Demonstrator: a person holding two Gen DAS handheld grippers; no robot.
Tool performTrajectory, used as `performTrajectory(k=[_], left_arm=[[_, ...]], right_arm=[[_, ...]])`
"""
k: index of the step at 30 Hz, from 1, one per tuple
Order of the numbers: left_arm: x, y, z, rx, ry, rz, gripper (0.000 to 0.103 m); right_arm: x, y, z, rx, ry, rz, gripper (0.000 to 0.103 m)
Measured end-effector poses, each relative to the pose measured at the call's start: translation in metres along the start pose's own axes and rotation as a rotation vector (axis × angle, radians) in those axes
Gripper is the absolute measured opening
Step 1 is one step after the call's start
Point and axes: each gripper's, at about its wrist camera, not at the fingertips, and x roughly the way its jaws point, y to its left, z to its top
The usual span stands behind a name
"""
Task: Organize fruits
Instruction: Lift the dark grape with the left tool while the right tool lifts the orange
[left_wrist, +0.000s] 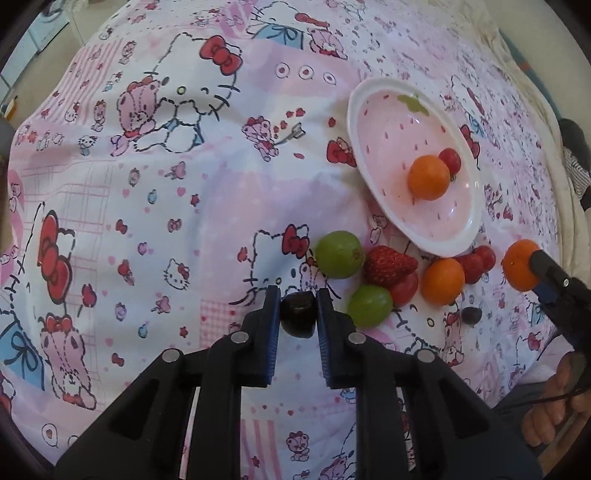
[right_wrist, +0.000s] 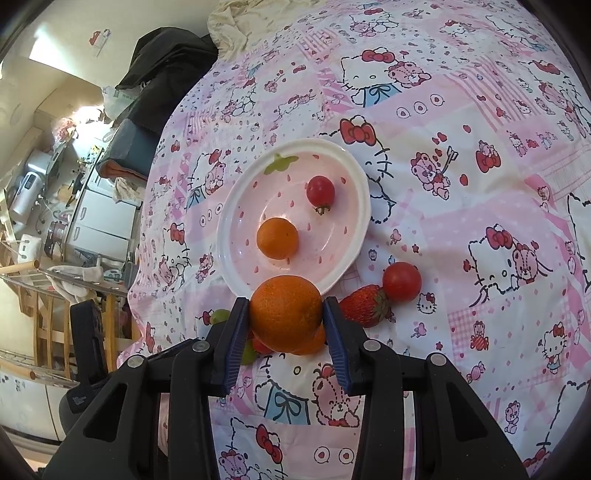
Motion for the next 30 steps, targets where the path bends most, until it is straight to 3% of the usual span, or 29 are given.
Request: performTrajectory(k=[9,17,24,30], left_arm=[[-0.041,-0.018,0.009,0.069,-0.174,0.018,0.015],[-0.091,-0.048,0.050,0.173,-0.344,0.003,0.015],[-0.099,-0.076,0.082,0.247,-0.403,0.021,0.015],[-0.082,-0.093,0.104,0.281,-0.396,0.031,0.015]], right_arm=[[-0.002,-0.004,0.002,0.006,-0.008,0.000,0.042],[-0.026,0.003,0.019,-0.027,-0.105,0.042,0.042],[-0.031,0.007,0.049,-0.065,-0.157,0.045,0.042],[-0.023,0.007,0.068,-0.094,-0.163,0.033,0.042]])
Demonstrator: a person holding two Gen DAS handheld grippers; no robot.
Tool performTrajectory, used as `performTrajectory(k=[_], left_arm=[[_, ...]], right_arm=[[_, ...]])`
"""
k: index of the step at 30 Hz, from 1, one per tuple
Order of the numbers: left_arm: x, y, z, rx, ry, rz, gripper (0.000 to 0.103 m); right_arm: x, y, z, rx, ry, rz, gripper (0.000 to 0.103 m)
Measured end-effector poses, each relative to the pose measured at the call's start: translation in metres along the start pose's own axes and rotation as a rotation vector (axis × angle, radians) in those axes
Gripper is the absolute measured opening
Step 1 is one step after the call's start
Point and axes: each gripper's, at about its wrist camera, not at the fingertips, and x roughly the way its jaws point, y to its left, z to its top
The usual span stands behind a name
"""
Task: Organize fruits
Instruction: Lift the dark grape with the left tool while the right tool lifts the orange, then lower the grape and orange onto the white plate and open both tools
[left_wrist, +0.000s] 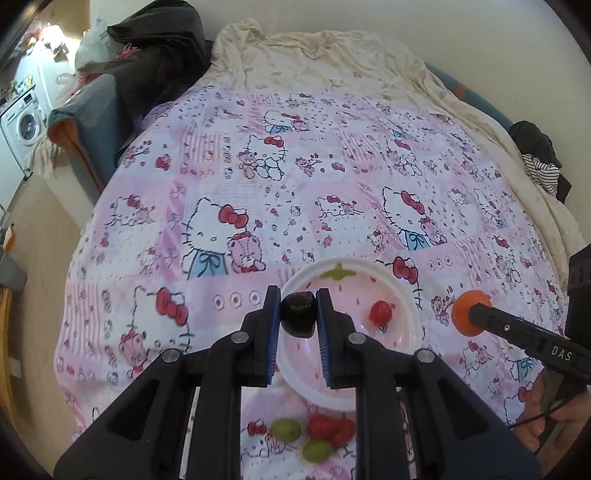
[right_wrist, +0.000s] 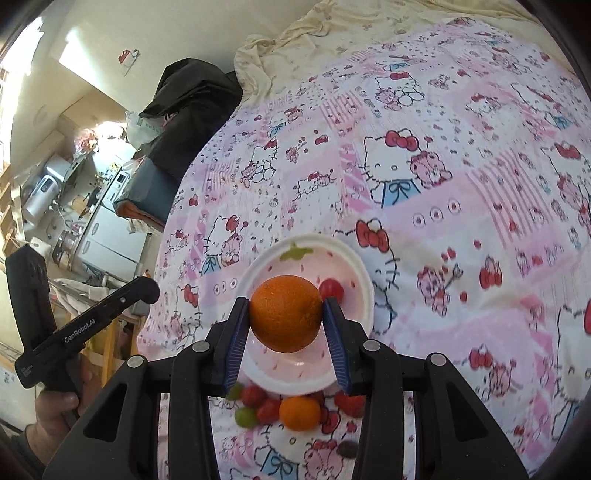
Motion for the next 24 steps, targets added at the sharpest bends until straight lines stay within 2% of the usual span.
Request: performTrajectory(k=[9,14,19,24], left_arm=[[0.048,-0.013,0.007,0.027,0.046,-0.016,0.016],[0.073,-0.008,0.002,-0.003,0.070,-0.044,0.016],[0.087,-0.012,-0.008,0.045,0.078,-0.039,0.016],[0.102,-0.014,-0.017,0.055,0.128,-0.053,0.016]], right_arm=[[0.032,-0.008,0.021,-0.011,0.042,-0.023,0.042],[0.052,-0.014,0.028,-0.008,0.073,-0.028,0.042],[0.072,-0.018,0.027,0.001,0.115,-0.024,0.042],[0.092,-0.014,0.021,-0.016,0.160,-0.026,0.042]])
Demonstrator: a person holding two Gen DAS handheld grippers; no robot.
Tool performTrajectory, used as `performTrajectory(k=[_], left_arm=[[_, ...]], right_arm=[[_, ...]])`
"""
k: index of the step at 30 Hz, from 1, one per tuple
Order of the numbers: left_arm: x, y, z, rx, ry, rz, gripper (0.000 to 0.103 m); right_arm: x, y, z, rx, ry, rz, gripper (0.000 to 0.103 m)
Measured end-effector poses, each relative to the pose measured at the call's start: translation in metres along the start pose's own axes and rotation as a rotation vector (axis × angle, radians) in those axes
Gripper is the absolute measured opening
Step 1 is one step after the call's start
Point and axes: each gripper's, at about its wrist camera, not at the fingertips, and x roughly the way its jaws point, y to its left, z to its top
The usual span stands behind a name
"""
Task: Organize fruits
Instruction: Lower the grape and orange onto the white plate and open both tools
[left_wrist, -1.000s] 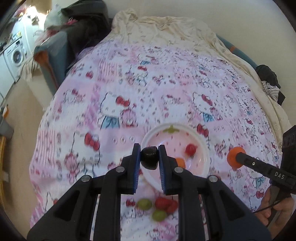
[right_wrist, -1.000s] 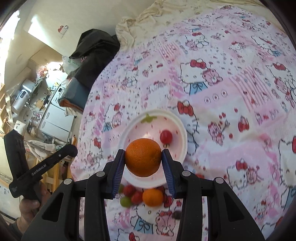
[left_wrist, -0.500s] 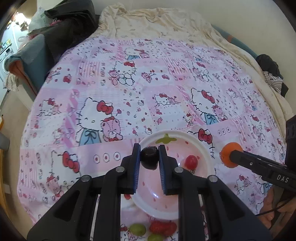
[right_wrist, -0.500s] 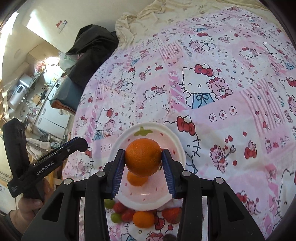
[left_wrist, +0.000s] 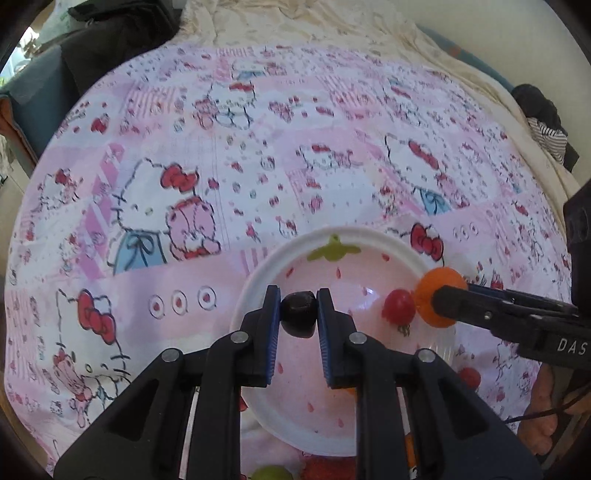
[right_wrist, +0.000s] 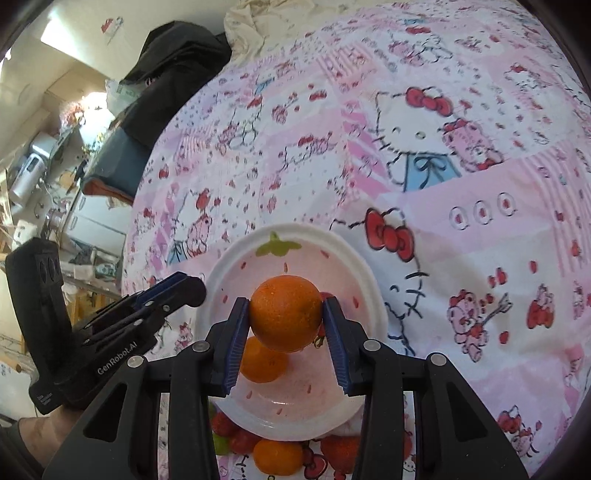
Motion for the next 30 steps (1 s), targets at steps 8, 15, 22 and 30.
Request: performTrajectory(k=[8,15,22,30], left_arm=[[0.009,0.001,-0.004,0.010,0.028,-0.002,0.017],[0.014,0.000,-0.007,0.012,0.053,-0.002,0.019],[-0.003,0.005,-0.004,-0.009,-0.017,0.051,0.077],[-0.014,0.013,0.000,-0.017,-0.072,0.114,0.077]], right_arm=[[0.023,0.004,-0.007,-0.015,0.048,-0.001,0.044],[0.025,0.004,-0.008,-0.010,0.054,-0.001,0.045],[0.026,0.004,-0.008,-0.007,0.057,-0.002,0.045],[0.019,0.004,-0.005,-0.010,0.030,0.027,0.047]])
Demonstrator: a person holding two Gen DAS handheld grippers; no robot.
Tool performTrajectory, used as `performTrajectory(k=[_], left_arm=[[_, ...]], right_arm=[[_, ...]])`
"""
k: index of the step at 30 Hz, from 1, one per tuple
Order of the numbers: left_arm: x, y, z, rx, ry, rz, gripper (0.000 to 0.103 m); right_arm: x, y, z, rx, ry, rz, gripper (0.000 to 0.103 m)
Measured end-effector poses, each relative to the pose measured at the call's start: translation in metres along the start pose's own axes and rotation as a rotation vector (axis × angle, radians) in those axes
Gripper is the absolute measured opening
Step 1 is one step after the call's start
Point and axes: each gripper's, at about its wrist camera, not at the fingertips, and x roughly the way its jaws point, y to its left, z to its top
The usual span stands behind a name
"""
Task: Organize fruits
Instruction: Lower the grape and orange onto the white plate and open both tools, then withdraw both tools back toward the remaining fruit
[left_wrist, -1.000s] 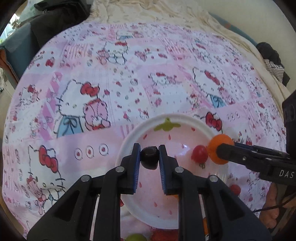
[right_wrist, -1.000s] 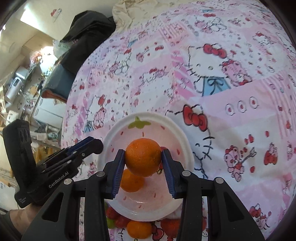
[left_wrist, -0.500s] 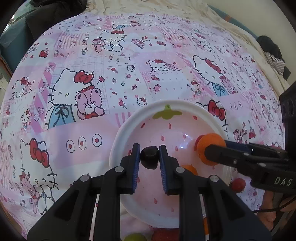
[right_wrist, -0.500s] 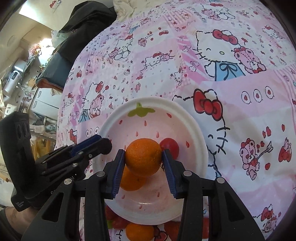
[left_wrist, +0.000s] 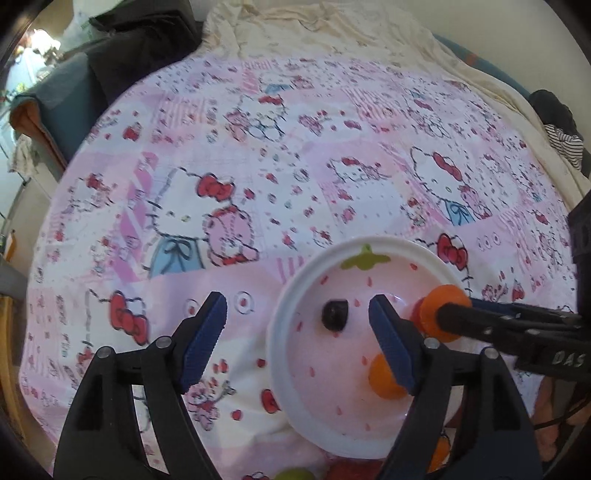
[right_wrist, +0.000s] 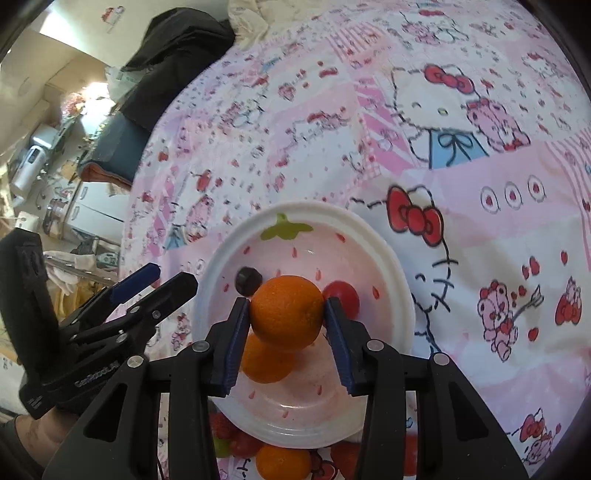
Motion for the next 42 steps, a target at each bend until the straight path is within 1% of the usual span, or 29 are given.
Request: performTrajectory(k=[2,3,4,7,9,10,12,16,21,25,28,32,37,42], left_arm=[[-0.003,0.004,0.001,-0.015,-0.014,0.005,0.077],[-0.004,0.005,0.001,-0.021,-0.017,0.003,0.077],[-0.007,0.007,0.001,-0.033,-0.024,0.001,0.077],[-0.014,0.011,0.000,-0.049,-0.042,0.000,0.077],[-0.020,0.014,-0.001,-0.058,-0.056,-0.014,0.077],[-0.024,0.015,-0.002,-0.066,-0.069,-0.024,0.077],[-0.032,0.017,-0.002,-0.077,-0.091,-0.021,0.077],[-0.049,0.021,-0.004,-0.107,-0.123,-0.030,0.082],[-0.070,0.020,-0.010,-0.093,-0.163,-0.027,0.082],[-0.087,0.024,-0.018,-0.097,-0.189,-0.029,0.082],[-0.097,0.028,-0.025,-0.115,-0.196,-0.061,0.082],[-0.118,0.028,-0.035,-0.092,-0.233,-0.074,0.082],[-0.140,0.028,-0.049,-0.089,-0.270,-0.043,0.082],[-0.146,0.032,-0.064,-0.098,-0.253,-0.012,0.082]], right_arm=[[-0.008,0.001,0.002,-0.001,-0.035,0.014,0.063],[-0.012,0.001,0.002,0.004,-0.052,0.025,0.076],[-0.017,0.002,0.002,0.007,-0.071,0.040,0.080],[-0.027,0.008,0.004,-0.010,-0.103,0.039,0.081],[-0.035,0.011,0.005,-0.013,-0.129,0.034,0.081],[-0.040,0.011,0.005,-0.011,-0.141,0.032,0.081],[-0.050,0.011,0.005,-0.006,-0.167,0.033,0.081],[-0.070,0.016,-0.001,-0.015,-0.208,0.021,0.082],[-0.096,0.027,-0.015,-0.048,-0.272,-0.004,0.091],[-0.109,0.034,-0.027,-0.077,-0.298,-0.028,0.093],[-0.117,0.037,-0.038,-0.089,-0.312,-0.045,0.094],[-0.127,0.038,-0.052,-0.085,-0.338,-0.068,0.095],[-0.136,0.040,-0.070,-0.091,-0.367,-0.114,0.095],[-0.143,0.036,-0.087,-0.069,-0.377,-0.137,0.095]])
